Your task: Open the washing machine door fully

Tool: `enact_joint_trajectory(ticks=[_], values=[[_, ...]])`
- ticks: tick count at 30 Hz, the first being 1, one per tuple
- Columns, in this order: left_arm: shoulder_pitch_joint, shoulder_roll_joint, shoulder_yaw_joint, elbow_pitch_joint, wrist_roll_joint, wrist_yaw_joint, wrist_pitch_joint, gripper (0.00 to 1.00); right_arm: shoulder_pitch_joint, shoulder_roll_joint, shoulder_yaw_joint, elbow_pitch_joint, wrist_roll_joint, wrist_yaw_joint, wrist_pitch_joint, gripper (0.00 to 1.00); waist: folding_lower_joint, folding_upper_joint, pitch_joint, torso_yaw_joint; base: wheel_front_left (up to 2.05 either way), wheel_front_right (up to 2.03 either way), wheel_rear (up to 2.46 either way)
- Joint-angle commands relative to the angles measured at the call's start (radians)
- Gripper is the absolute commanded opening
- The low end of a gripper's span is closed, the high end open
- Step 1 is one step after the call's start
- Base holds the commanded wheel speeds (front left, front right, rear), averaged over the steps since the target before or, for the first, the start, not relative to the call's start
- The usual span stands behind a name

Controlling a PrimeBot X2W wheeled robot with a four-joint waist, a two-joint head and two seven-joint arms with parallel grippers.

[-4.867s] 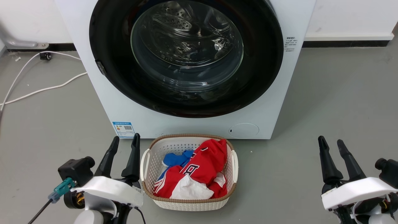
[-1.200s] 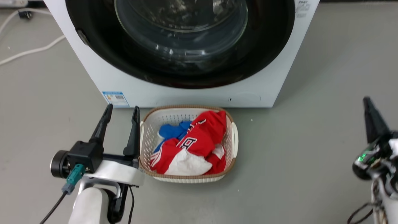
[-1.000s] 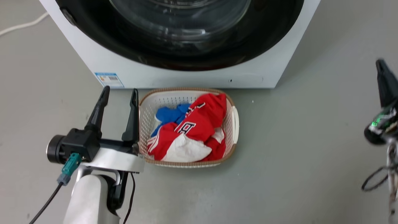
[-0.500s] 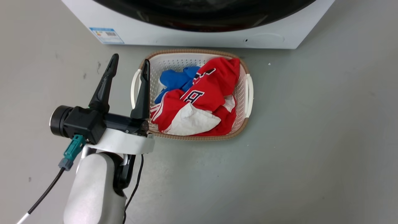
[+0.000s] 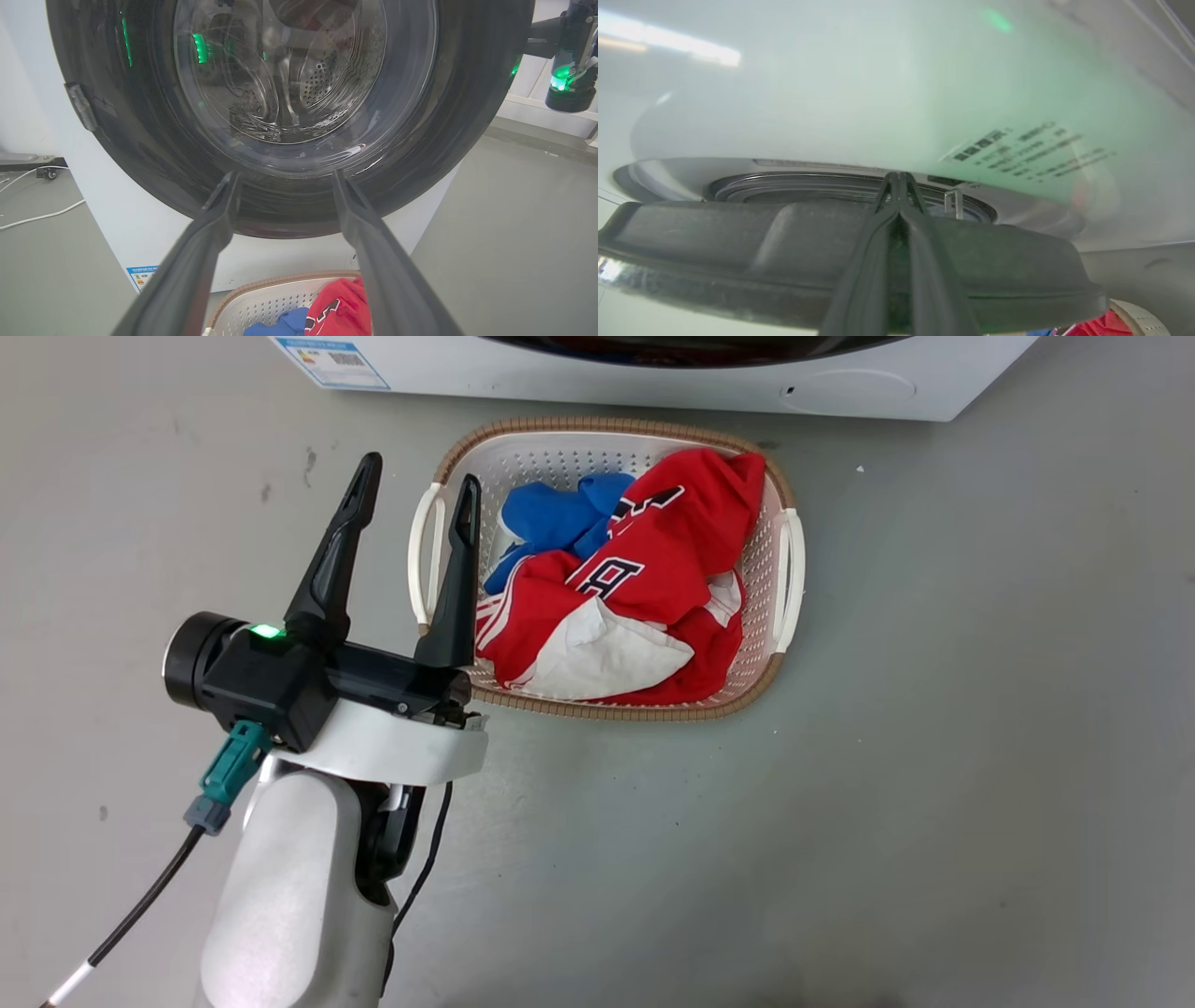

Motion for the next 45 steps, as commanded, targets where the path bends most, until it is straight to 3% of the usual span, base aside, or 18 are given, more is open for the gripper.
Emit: enact_joint_trajectory(ticks=[1,15,29,38,45], values=[[-0.012,-0.003,-0.001,-0.004,0.004,0.001,-0.003,1.00,-0.014,0.005,0.006,0.009,-0.005,0.000,0.014,0.00,-0.0001,0.0000,0.007,0.003,0.00,0.00,0.00],[-0.009,-0.004,-0.020,0.027,0.002,0.001,-0.003,1.00,0.073,0.016,0.031,-0.021,0.012,0.001,0.269,0.00,-0.0001,0.0000,-0.028,-0.010,0.00,0.00,0.00],[0.057,0.001,-0.036,0.086,-0.012,0.001,-0.003,1.00,0.281,0.044,0.034,-0.122,0.062,0.001,0.485,0.00,-0.0001,0.0000,-0.170,-0.029,0.00,0.00,0.00],[0.139,0.014,-0.038,0.116,-0.029,0.001,-0.003,1.00,0.456,0.097,0.057,-0.238,0.065,0.001,0.570,0.00,-0.0001,0.0000,-0.284,-0.030,0.00,0.00,0.00],[0.214,0.026,-0.031,0.134,-0.036,0.001,-0.003,1.00,0.614,0.174,0.084,-0.347,0.069,0.001,0.595,0.00,-0.0001,0.0000,-0.376,-0.030,0.00,0.00,0.00]])
